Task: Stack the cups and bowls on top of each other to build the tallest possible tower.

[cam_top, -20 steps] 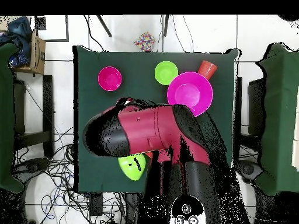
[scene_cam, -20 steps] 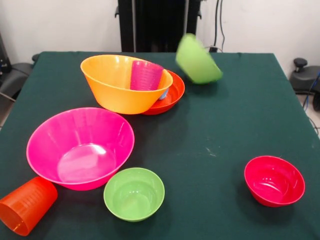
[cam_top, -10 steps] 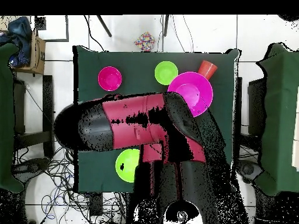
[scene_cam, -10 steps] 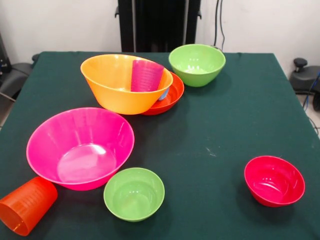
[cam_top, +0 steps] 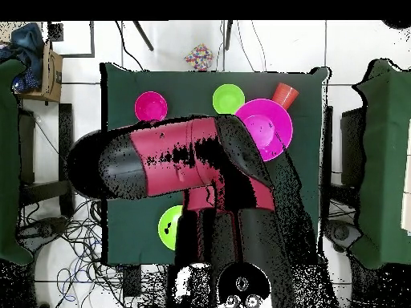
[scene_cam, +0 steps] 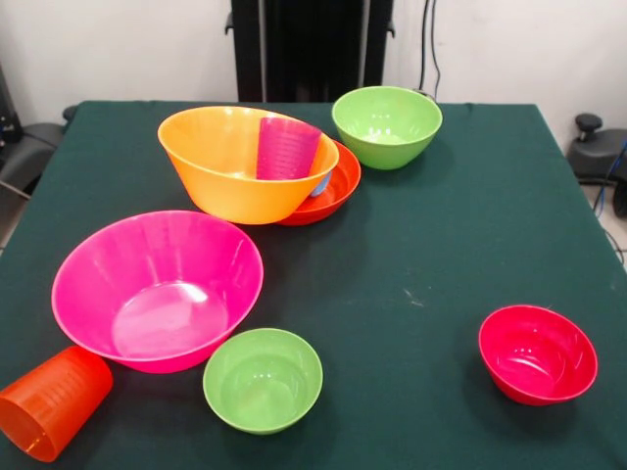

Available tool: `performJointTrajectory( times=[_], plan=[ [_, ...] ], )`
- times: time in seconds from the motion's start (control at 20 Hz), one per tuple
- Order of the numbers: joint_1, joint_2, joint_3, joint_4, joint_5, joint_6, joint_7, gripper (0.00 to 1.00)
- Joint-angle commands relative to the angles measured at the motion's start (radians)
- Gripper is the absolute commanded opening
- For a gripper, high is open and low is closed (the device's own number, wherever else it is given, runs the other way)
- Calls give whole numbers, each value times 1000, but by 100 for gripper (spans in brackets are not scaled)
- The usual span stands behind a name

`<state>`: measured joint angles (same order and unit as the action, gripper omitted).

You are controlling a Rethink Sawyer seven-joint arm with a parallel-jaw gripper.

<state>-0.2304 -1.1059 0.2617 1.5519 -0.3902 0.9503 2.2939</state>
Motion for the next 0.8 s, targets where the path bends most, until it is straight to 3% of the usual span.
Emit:
performJointTrajectory(
  times=[0.05, 0.2, 0.8],
  plan=[
    [42, 115, 39, 79, -114, -154, -71, 100],
    [67, 126, 24, 104, -142, -210, -43, 100],
    [151, 171, -50, 104, -222, -280, 12, 100]
  ],
)
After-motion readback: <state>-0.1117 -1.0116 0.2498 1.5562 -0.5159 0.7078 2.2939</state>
